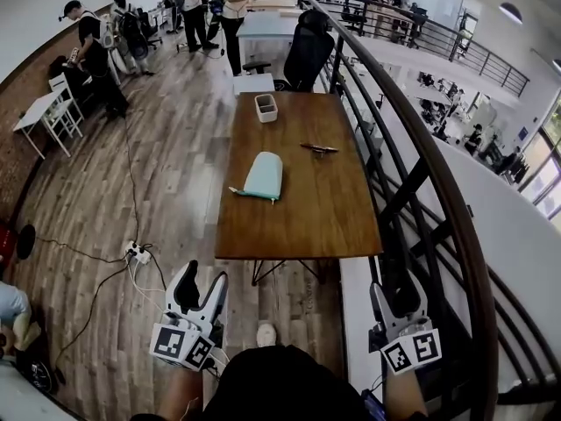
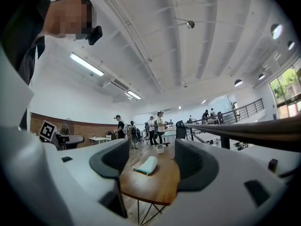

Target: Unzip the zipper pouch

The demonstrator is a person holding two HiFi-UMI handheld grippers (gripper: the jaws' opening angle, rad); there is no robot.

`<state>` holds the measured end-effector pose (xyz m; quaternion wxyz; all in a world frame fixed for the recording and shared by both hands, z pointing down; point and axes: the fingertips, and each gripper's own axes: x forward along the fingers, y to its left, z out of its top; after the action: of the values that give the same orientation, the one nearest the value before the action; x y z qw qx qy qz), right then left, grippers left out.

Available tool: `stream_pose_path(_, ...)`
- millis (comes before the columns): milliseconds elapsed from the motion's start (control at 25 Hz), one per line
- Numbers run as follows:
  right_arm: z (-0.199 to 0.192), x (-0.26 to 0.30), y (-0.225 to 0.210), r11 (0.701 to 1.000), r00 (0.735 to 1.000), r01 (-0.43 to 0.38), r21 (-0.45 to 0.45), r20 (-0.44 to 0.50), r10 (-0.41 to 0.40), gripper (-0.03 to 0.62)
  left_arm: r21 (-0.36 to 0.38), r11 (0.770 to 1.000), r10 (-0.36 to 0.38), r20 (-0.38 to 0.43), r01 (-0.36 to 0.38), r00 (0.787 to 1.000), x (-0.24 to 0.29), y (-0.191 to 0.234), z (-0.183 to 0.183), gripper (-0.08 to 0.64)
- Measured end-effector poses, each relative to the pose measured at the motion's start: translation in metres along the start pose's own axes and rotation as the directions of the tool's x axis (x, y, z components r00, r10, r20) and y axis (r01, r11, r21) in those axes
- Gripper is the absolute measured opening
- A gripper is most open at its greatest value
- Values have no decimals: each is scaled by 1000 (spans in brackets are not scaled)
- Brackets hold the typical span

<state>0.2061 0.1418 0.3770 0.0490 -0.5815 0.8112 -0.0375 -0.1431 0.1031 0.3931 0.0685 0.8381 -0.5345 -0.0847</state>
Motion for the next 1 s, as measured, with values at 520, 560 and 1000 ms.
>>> stream_pose_path(520,-19,107,37,1000,999,-22,22,-43,23,287,-25,999,-36,-26,36,999,63,79,-2,270)
stream_pose_path(560,-22,110,37,1000,998,-20,21,-56,21,287,-35,998,-48,-30,47,998,68,79,-5,270)
stream_pose_path(1000,-13,152,36,997,990,-75,2,-115,75,282,-72,997,-47,-96,40,994,83,83,-20,270)
